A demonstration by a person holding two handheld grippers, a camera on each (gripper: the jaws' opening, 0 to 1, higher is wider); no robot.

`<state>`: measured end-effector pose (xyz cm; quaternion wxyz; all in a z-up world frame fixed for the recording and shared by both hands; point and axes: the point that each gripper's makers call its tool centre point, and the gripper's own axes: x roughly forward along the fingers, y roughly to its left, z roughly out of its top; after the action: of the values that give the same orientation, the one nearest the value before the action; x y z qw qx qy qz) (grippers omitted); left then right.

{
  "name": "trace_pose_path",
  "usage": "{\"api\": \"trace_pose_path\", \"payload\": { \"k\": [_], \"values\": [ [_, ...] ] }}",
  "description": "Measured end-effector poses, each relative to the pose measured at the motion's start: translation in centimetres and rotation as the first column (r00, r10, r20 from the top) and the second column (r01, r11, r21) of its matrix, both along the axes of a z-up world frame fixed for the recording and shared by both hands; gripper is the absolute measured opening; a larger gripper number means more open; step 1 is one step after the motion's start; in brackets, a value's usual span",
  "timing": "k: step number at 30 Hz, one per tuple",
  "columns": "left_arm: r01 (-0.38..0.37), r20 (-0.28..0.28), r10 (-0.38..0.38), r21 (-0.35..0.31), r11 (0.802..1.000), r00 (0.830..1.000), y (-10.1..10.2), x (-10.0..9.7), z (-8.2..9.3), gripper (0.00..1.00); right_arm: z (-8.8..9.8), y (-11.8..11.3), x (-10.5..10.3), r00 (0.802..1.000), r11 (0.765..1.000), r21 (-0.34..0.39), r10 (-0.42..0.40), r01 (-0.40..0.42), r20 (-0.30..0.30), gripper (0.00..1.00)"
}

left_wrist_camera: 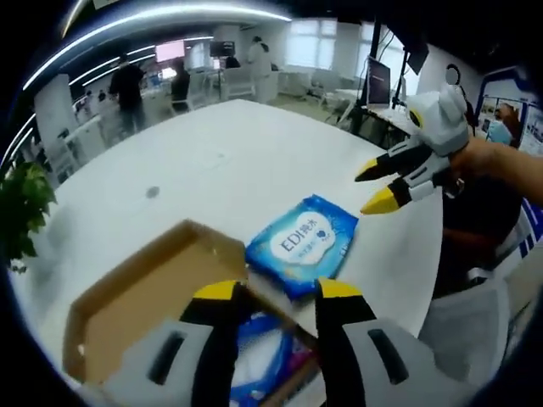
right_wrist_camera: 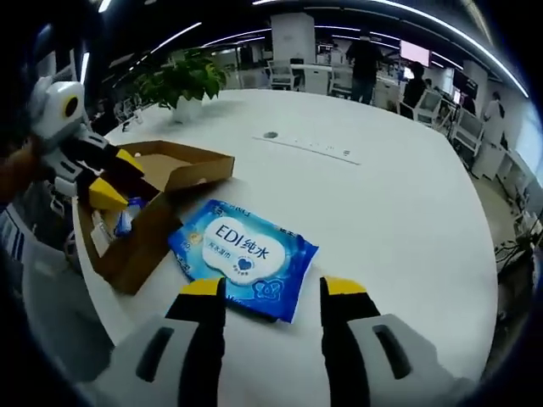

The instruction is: Operate the shoe box by opening the lid, removing the specified soft item, and placing it in the target area until the item is outside and the box remains undamaged.

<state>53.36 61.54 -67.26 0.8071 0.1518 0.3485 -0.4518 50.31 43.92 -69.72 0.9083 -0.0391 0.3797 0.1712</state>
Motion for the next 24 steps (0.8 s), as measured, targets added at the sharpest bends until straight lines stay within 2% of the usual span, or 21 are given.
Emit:
{"api": "trace_pose_path", "payload": {
  "k": [11, 24],
  "values": [
    [-0.015, 0.009, 0.015, 0.015, 1.000, 1.000, 2.9, -0.2, 0.1, 0.35, 2.3, 1.8, -1.2, 0.997, 0.997, -0.029, 0.075, -0.074, 0.011, 0.43],
    [-0.022, 0.006, 0.022, 0.080, 0.997, 1.000, 7.0, -0.3, -1.7, 0.34, 4.5, 5.6, -2.0, 0.988, 0.988, 0.003, 0.155, -0.155, 0.015, 0.42]
  ]
}}
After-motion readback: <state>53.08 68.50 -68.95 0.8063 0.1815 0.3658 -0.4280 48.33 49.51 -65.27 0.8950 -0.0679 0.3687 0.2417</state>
